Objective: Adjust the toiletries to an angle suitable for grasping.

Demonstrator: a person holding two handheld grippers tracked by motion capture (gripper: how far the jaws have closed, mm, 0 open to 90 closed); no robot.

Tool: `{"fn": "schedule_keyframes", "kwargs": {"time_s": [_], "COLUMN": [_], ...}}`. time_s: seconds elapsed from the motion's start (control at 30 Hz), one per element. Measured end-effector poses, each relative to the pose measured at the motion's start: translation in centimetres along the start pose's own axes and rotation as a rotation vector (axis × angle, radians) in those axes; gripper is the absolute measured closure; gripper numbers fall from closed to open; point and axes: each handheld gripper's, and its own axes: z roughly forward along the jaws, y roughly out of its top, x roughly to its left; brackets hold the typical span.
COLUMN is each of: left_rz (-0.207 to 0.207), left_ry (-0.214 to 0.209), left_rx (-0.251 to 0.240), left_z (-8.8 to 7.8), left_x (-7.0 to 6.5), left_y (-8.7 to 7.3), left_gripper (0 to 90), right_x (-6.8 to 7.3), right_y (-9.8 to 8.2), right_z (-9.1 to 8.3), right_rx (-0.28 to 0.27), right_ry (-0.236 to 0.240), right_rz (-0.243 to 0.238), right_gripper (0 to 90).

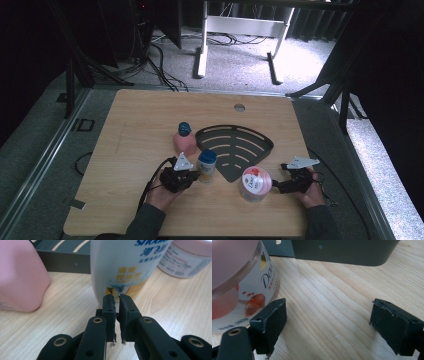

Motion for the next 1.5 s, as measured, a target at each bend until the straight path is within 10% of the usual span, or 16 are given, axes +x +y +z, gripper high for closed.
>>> {"fn": "schedule_keyframes", "kwargs": {"time_s": [0.3,0.93,1.5], "left_rz": [-0.033,0.12,0.083], "left_ry": [0.014,-0.057,-0.003], "left_rx": [-0.015,-0.042,-0.039], "left_z": [0.9,2.0,3.2], "left_x": [0.5,-4.9,-3.8], "left_y": [0.0,1.9,1.3], "left_gripper": [86.8,89.1,89.0], "right_x": [0.0,0.0,0.0], "right_y": [0.0,0.0,0.0], "right_z": [0.0,0.0,0.0], "right_rx": [0.0,0.0,0.0], "right_ry": [0.0,0.0,0.0], "right_rz": [0.0,0.0,0.0], "right_gripper": [13.5,13.5,13.5]}}
